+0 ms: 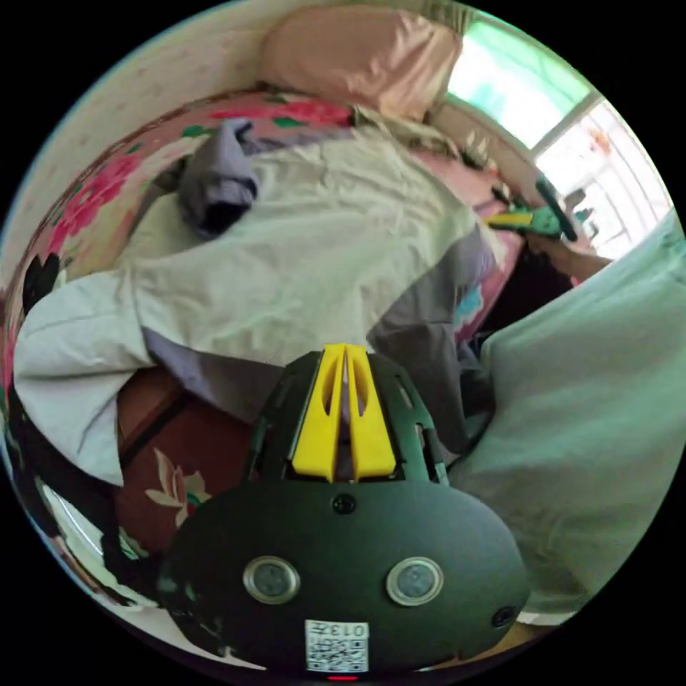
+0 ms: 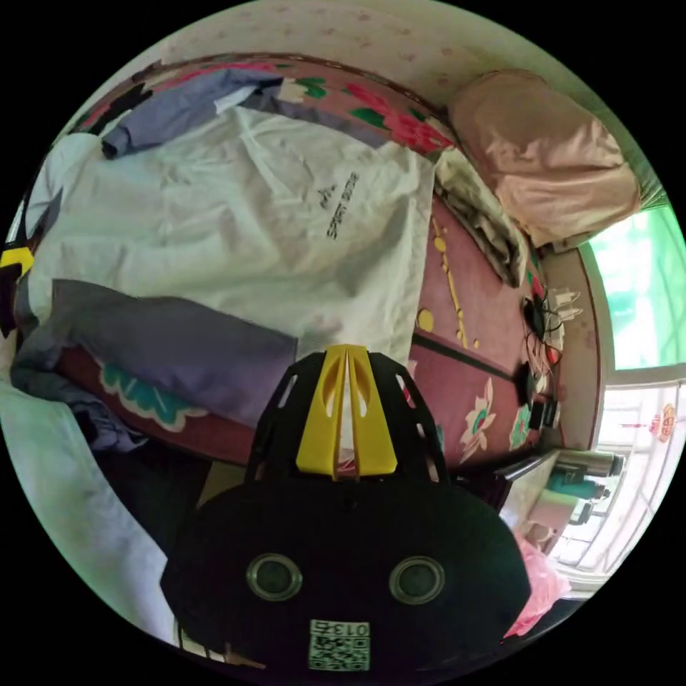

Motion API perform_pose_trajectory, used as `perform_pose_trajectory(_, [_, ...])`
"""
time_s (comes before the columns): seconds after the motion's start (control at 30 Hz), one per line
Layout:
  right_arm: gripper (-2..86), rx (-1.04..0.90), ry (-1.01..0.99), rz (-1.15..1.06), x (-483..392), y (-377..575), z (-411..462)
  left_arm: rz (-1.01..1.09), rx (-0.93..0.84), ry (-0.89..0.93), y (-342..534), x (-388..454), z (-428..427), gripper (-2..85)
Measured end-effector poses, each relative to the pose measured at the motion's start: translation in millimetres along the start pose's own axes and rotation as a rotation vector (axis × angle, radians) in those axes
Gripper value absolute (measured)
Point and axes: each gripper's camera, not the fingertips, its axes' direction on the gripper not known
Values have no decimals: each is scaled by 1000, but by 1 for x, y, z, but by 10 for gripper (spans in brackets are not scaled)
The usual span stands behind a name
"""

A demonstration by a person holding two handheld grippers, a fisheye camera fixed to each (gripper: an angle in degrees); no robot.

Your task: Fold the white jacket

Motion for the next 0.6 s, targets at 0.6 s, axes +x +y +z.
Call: perform_pose_trajectory(0.6, [-1,14,-165,6,-10,-60,42,-4,-189,-309,-95,-32,25,-2])
